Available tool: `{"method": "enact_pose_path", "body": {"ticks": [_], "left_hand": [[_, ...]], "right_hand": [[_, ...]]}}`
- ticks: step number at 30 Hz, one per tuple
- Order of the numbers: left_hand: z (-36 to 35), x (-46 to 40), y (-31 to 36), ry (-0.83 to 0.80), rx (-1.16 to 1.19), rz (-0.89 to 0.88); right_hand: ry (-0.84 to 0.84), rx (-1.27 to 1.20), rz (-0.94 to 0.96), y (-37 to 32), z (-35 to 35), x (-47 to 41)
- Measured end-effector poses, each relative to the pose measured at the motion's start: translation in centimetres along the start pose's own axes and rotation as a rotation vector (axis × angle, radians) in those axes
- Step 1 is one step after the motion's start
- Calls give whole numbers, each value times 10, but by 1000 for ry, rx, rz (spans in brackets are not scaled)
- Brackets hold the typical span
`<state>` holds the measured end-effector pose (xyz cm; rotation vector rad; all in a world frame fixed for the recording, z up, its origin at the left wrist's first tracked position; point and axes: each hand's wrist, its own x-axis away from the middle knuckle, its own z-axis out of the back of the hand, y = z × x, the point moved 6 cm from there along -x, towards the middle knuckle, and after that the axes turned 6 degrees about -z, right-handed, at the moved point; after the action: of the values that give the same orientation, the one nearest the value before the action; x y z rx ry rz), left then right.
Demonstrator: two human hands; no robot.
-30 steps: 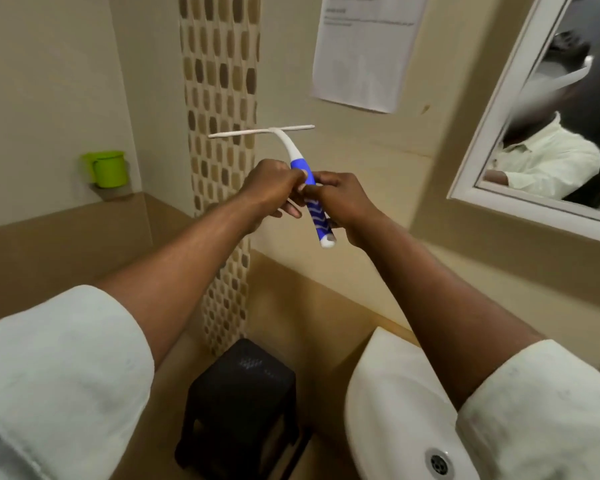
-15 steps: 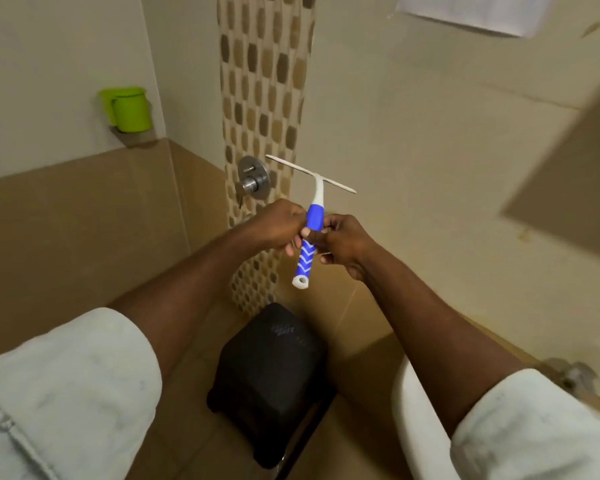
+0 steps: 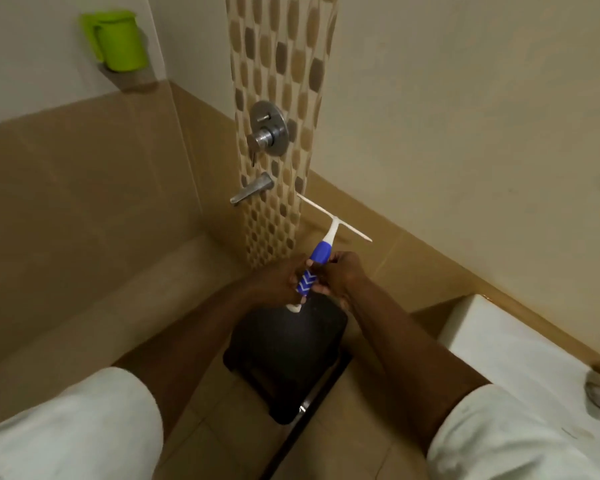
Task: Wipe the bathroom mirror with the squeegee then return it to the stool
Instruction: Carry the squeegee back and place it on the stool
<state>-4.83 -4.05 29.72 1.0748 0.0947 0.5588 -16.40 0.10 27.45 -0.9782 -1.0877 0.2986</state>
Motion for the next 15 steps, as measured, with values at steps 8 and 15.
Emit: {"method": "enact_pose_path", "body": {"ticks": [8, 15], "left_hand": [[-60, -2, -96, 126, -277, 124], [-124, -7, -165, -6, -379, 198]], "right_hand": [[-25, -53, -231, 108, -21, -75], [49, 36, -381, 192, -35, -137]]}}
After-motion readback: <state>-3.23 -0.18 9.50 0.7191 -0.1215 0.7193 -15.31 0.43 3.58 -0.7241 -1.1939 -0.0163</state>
